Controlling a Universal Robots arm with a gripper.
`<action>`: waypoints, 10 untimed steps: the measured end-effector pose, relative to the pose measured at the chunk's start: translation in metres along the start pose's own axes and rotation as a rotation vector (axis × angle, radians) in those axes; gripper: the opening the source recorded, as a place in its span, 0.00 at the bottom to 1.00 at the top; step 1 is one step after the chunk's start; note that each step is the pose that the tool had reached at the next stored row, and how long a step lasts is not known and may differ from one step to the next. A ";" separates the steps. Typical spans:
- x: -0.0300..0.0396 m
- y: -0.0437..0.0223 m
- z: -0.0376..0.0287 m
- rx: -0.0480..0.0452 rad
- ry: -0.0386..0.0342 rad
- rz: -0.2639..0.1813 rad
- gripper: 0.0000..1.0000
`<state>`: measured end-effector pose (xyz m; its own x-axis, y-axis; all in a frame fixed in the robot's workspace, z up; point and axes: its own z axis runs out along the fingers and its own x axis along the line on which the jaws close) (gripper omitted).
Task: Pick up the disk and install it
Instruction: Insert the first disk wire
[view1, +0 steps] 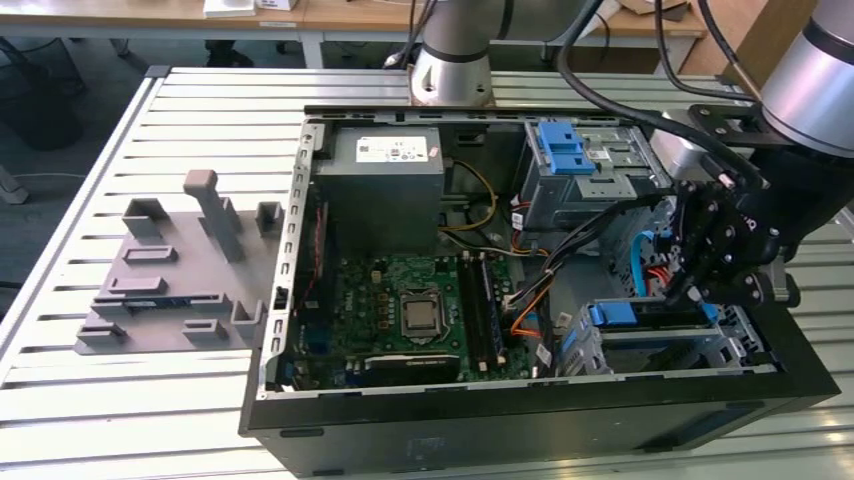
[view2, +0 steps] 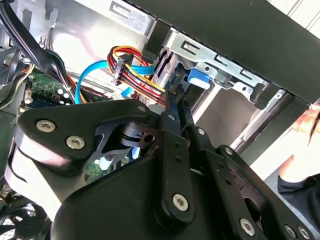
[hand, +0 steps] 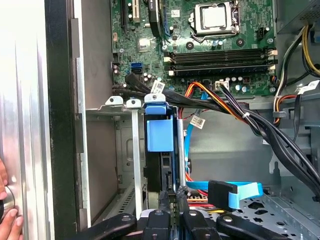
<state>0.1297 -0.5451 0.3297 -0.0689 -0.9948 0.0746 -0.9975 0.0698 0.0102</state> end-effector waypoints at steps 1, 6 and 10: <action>-0.0001 0.0000 0.0008 -0.0002 -0.0001 0.000 0.17; -0.0001 0.0000 0.0014 -0.0003 0.0001 0.000 0.17; -0.0001 0.0000 0.0008 -0.0004 -0.0006 0.000 0.18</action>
<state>0.1296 -0.5451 0.3289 -0.0689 -0.9949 0.0740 -0.9975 0.0699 0.0106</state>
